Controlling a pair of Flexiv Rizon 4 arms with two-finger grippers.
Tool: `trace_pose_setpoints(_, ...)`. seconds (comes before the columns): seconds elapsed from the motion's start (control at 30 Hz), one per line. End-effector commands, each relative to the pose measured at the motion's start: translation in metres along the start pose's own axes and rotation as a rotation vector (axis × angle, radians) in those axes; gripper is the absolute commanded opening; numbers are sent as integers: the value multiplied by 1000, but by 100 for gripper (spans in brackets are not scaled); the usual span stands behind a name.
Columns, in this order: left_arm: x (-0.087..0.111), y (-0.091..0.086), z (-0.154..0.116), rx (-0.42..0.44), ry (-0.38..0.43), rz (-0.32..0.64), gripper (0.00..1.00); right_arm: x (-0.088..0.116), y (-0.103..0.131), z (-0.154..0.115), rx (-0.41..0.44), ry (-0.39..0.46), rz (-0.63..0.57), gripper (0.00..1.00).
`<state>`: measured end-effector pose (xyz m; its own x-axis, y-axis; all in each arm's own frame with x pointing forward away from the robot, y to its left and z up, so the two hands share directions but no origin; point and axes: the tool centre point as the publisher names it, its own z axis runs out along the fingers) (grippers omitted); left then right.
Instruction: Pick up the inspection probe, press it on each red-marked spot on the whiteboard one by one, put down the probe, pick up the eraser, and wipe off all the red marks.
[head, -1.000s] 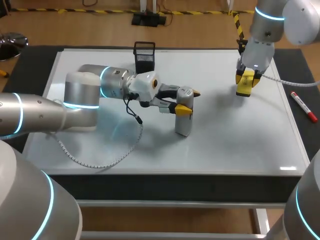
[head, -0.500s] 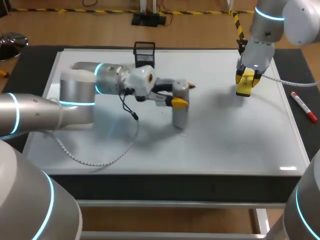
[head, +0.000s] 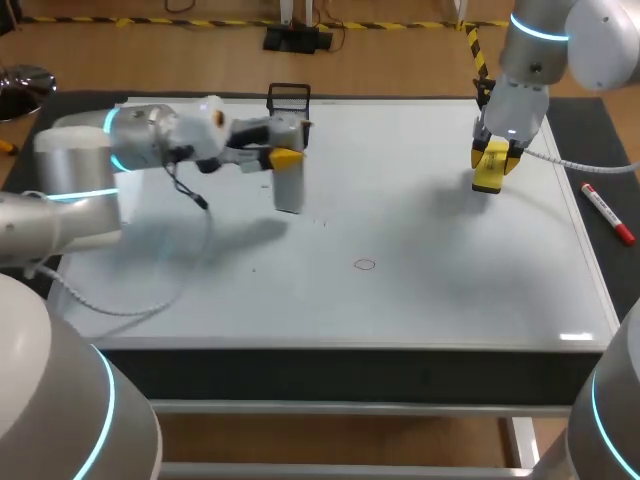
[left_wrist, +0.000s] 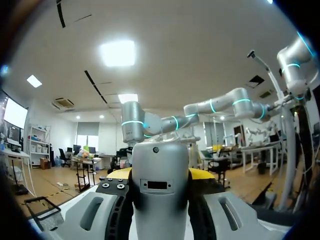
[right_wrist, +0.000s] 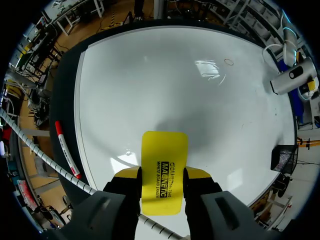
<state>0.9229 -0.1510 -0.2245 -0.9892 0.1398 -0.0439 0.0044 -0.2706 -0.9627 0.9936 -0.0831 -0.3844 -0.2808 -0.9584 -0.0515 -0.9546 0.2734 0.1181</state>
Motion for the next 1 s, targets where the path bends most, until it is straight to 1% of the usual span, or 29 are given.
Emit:
trace_pose_setpoints(0.03, 2, -21, -31, -28, -48, 9, 0, 1, 0, -1, 1, 2, -2, 0)
trace_pose_setpoints(0.1, -2, -24, -41, -57, -68, 16, 0, 1, 0, -1, 1, 2, -2, 0)
trace_pose_setpoints(0.13, -4, -26, -46, -42, -76, 17, 0, 1, 0, -1, 1, 2, -2, 0)
trace_pose_setpoints(0.2, -6, -29, -54, -48, -82, 23, 0, 1, 0, -1, 1, 2, -2, 0)
trace_pose_setpoints(0.27, -8, -33, -63, -32, -90, 34, 0, 1, 0, -1, 1, 2, -2, 0)
trace_pose_setpoints(0.4, -11, -39, -77, -44, -102, 41, 0, 1, 0, -1, 1, 2, -2, 0)
trace_pose_setpoints(0.5, -13, -41, -87, -35, -120, 46, 0, 1, 0, -1, 1, 2, -2, 0)
trace_pose_setpoints(0.77, -17, -41, -96, -27, -132, 48, 0, 1, 0, -1, 1, 2, -2, 0)
trace_pose_setpoints(1.0, -17, -41, -96, -27, -132, 48, 0, 1, 0, -1, 1, 2, -2, 0)
